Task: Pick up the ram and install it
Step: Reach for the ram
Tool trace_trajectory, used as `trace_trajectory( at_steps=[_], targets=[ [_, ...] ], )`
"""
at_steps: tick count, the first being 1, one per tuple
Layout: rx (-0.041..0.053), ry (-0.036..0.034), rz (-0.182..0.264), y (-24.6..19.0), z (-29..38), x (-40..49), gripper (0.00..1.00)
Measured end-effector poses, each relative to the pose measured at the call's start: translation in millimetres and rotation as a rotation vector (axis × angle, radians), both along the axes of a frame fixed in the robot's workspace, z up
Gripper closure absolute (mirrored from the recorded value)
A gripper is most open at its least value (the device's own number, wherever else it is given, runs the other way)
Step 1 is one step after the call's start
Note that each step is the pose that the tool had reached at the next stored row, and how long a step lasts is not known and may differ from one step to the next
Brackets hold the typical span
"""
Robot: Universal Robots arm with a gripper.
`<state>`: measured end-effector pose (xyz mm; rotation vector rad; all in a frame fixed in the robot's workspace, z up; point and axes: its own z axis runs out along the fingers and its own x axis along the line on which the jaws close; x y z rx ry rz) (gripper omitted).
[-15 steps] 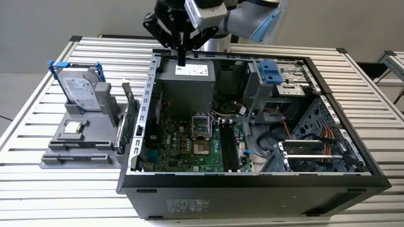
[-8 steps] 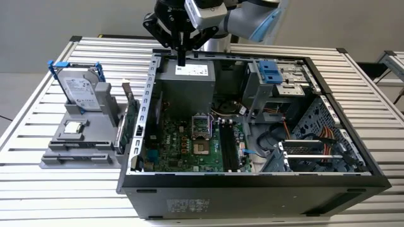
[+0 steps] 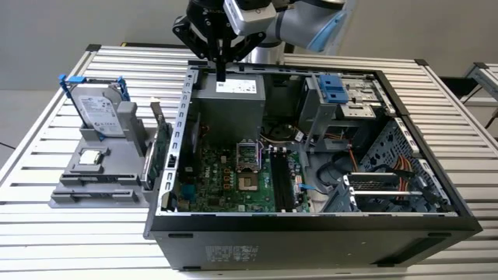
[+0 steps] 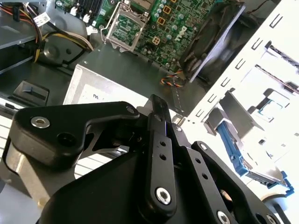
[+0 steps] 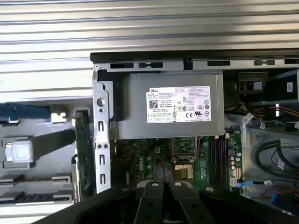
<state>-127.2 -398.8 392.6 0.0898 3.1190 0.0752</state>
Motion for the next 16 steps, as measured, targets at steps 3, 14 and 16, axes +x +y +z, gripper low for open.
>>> trace_trajectory(
  at_steps=[3,14,16],
  targets=[
    [0.0001,-0.0001,0.001,0.0,-0.1,-2.8,1.00],
    [0.0000,0.0008,0.005,0.0,0.0,-14.3,1.00],
    [0.0000,0.0010,0.005,0.0,0.0,-16.9,1.00]
  ],
)
